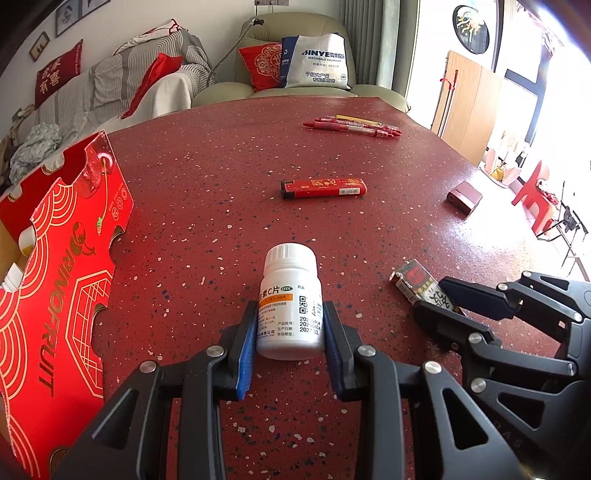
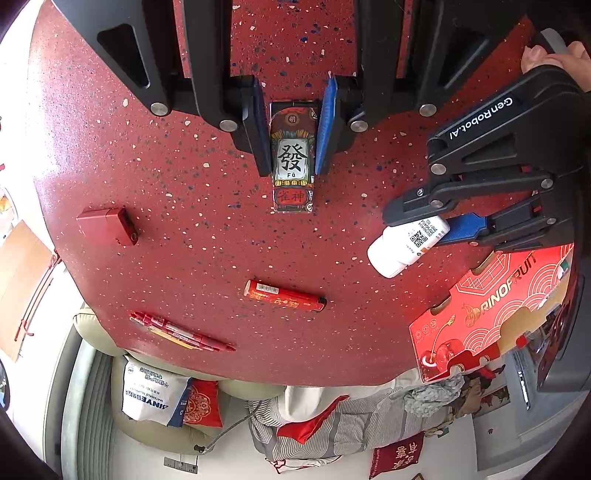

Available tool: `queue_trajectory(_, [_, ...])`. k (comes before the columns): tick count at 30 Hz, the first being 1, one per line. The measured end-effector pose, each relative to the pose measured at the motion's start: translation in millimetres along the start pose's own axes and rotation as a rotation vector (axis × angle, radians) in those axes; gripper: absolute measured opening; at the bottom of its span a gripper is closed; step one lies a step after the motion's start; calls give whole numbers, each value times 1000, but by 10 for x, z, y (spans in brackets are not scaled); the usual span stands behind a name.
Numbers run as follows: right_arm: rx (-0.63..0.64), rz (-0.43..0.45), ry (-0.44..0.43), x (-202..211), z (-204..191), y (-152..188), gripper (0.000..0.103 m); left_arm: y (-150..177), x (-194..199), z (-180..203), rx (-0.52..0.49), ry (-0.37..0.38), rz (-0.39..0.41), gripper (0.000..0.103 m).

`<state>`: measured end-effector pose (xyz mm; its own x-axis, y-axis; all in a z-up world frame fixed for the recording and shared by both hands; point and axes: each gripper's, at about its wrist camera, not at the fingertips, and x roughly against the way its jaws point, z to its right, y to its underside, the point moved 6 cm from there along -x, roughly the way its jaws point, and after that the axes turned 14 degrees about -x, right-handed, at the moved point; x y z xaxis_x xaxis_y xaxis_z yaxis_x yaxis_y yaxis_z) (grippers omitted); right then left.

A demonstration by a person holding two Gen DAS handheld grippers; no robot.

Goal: Organize rigid objects
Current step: 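Lift the white pill bottle with the left gripper while the right gripper lifts the card pack, then carry the pill bottle and card pack over the cardboard box with both grippers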

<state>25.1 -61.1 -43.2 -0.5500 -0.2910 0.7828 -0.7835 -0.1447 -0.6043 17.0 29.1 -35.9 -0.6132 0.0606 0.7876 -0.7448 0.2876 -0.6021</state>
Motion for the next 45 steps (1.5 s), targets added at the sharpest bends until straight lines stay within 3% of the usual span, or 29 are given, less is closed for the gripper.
queue_trajectory(16, [1,-8,-2,-6,-6,-3,25,-7,-2,-16,-6,-6,-6,35])
queue_trajectory(23, [-4,-10,7,60,-64,87,25,134,98,-63,20,-17,-14,35])
queue_trajectory(35, [-117,51,-35,332,-38,212,25,324,286,15,9,-44,-8,35])
queue_trajectory(38, [-156,79,-80,346,-15,160,25,303,327,-27,36,-24,36,35])
queue_trajectory(45, [-178,87,-68,329,2,106,25,316,308,-85,50,-35,27,35])
